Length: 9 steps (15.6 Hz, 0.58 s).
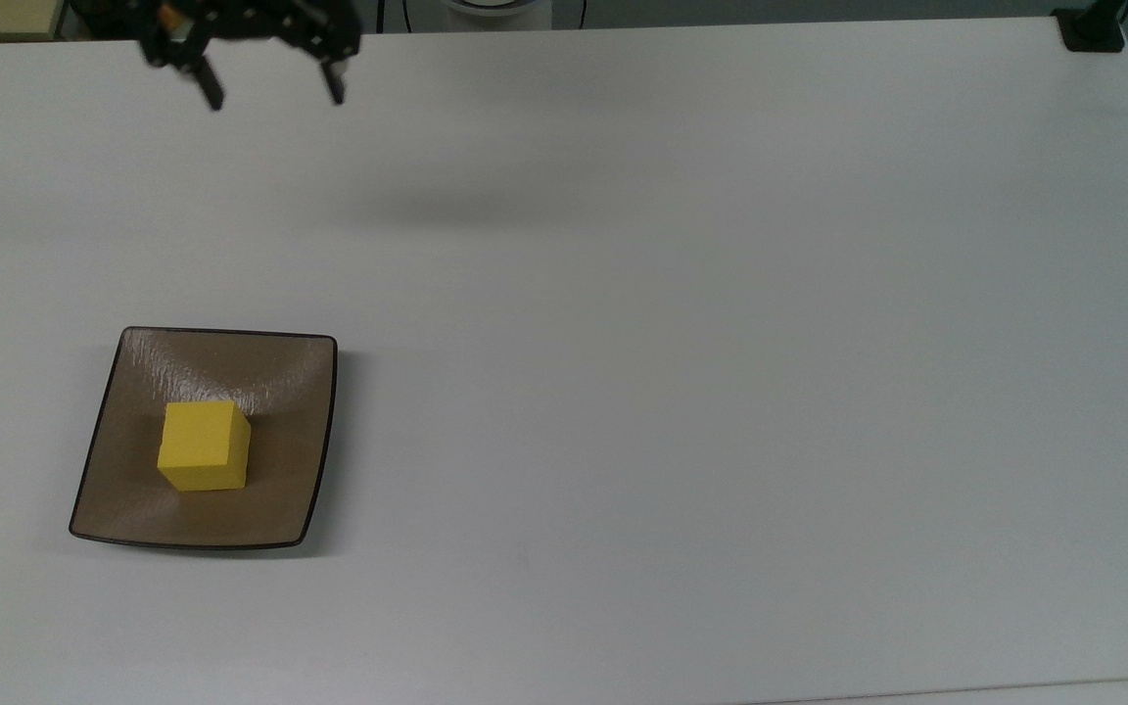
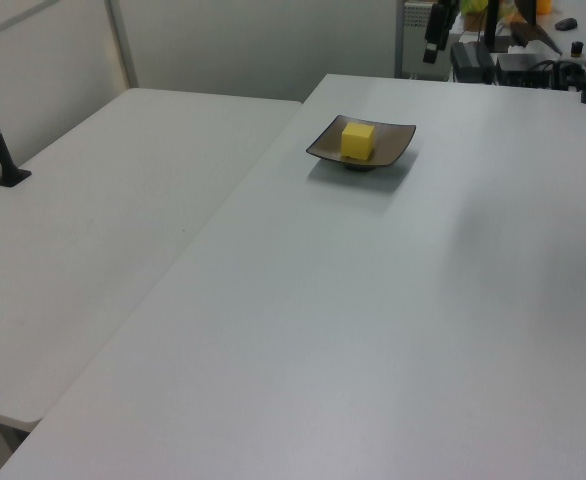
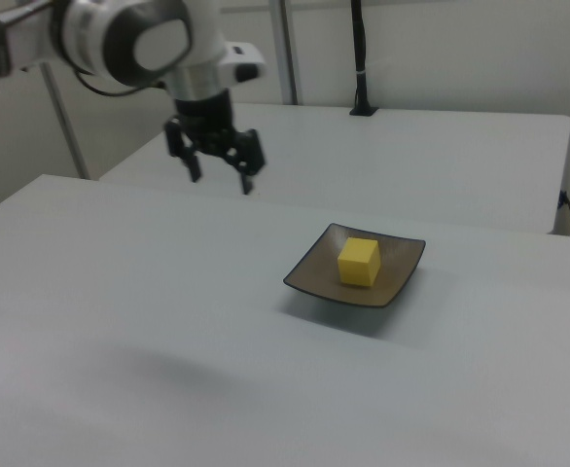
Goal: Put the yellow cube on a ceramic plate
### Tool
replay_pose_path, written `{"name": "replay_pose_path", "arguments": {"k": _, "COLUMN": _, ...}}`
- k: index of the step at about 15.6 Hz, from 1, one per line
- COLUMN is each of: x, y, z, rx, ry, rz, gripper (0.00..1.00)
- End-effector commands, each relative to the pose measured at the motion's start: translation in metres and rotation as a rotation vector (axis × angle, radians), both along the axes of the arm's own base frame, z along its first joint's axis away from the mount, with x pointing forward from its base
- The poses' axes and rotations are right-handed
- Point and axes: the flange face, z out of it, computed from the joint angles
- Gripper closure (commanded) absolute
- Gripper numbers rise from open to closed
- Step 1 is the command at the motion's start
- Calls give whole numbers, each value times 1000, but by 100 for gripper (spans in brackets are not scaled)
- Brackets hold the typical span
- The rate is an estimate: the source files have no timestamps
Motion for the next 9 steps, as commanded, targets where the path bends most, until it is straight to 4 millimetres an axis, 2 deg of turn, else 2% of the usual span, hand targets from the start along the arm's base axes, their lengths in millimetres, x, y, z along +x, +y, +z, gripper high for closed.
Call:
{"name": "replay_pose_path", "arguments": {"k": 1, "x": -34, "y": 46, "z": 13, "rx": 14, "ry": 90, "rz": -69, "gripper": 0}}
{"name": "replay_pose_path", "arguments": {"k": 5, "x": -54, "y": 96, "z": 6, "rx": 16, "ry": 171, "rz": -82, "gripper": 0}}
{"name": "replay_pose_path", "arguments": {"k": 7, "x": -60, "y": 103, "z": 4, "rx": 17, "ry": 170, "rz": -69, "gripper": 0}}
{"name": "replay_pose_path", "arguments": {"k": 9, "x": -57, "y": 108, "z": 5, "rx": 16, "ry": 146, "rz": -53, "gripper": 0}}
